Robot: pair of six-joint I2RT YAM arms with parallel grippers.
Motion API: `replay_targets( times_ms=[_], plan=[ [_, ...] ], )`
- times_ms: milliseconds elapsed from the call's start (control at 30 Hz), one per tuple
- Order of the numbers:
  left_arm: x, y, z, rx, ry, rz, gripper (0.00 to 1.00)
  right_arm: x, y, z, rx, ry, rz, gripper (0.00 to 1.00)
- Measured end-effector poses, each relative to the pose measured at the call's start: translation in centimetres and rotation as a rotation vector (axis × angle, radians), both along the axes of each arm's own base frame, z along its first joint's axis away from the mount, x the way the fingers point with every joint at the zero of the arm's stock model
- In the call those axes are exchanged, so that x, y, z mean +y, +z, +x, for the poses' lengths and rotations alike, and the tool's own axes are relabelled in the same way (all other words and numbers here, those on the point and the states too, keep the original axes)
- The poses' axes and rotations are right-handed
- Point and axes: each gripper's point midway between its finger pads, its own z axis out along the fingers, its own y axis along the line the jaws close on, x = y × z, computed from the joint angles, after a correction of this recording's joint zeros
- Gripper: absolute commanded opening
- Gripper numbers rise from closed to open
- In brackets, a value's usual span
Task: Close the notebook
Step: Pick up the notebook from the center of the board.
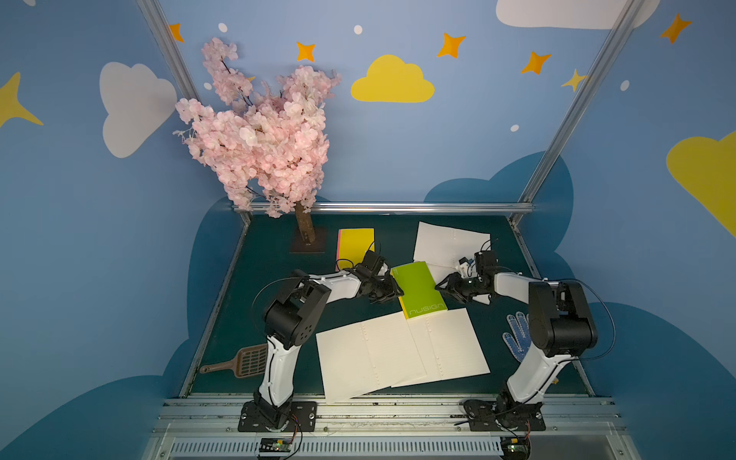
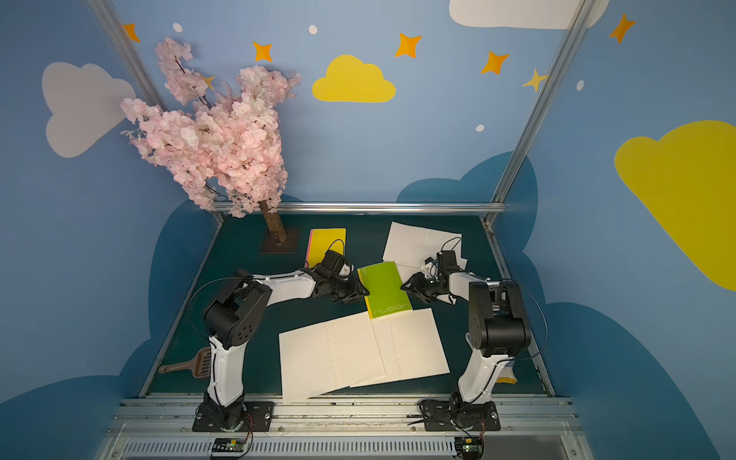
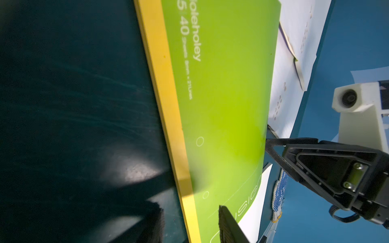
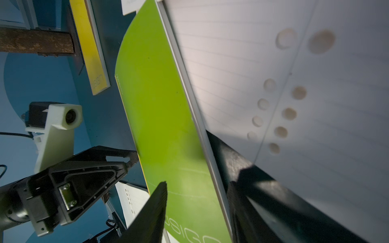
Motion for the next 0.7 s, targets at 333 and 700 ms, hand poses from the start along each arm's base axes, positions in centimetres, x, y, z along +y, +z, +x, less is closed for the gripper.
replay_targets(
  times_ms=[333,700],
  plan=[
    [-0.8,0.0,0.5,0.014,0.015,-0.013,0.43,0.3,-0.3,-0.2,0.007,0.007,-0.001,0.49],
    [-1.3,0.1,0.8,0.028,0.017,-0.028,0.43,0.7,-0.4,0.1,0.006,0.014,0.005,0.48]
  ],
)
